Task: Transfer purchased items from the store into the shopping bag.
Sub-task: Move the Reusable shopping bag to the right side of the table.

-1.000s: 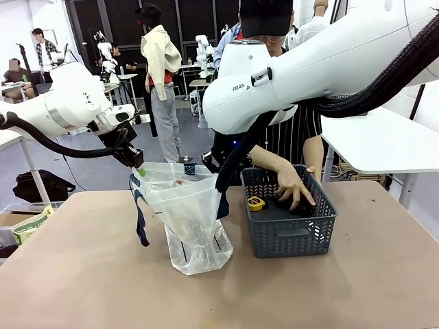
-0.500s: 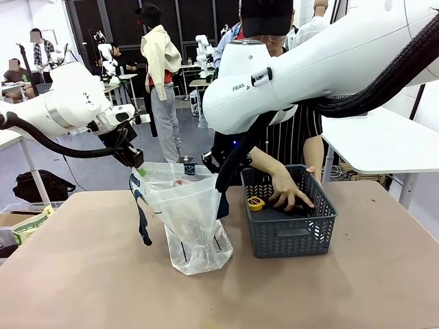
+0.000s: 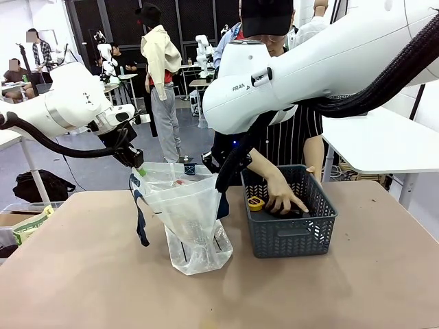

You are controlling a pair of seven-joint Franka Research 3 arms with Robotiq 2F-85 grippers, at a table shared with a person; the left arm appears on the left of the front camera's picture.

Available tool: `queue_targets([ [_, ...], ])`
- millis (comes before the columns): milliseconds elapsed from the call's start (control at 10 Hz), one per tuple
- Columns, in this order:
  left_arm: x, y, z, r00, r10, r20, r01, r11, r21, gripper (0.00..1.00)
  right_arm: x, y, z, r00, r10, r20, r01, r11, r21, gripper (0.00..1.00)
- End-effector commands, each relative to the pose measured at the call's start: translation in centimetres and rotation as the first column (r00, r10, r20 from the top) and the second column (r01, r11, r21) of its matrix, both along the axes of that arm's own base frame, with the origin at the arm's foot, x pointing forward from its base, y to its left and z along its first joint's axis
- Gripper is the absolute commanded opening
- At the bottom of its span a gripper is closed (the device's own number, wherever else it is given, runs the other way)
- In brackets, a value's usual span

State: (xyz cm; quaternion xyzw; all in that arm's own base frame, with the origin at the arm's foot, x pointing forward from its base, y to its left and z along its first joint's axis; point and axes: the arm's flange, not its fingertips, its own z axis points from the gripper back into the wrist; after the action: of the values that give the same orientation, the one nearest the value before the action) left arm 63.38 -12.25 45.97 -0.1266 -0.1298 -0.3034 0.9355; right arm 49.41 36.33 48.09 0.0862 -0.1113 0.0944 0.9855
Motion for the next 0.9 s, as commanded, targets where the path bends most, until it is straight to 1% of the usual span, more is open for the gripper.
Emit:
queue_targets([
  [0, -0.23, 0.44, 0.13, 1.000, 0.009, 0.000, -0.009, 1.000, 0.007, 0.00, 0.08, -0.31, 0.01, 1.000, -0.007, -0.008, 0.007, 1.000, 0.011, 0.00],
  [800, -0.23, 0.44, 0.13, 1.000, 0.009, 0.000, -0.009, 1.000, 0.007, 0.00, 0.08, -0.31, 0.01, 1.000, -0.007, -0.008, 0.007, 1.000, 0.011, 0.00],
])
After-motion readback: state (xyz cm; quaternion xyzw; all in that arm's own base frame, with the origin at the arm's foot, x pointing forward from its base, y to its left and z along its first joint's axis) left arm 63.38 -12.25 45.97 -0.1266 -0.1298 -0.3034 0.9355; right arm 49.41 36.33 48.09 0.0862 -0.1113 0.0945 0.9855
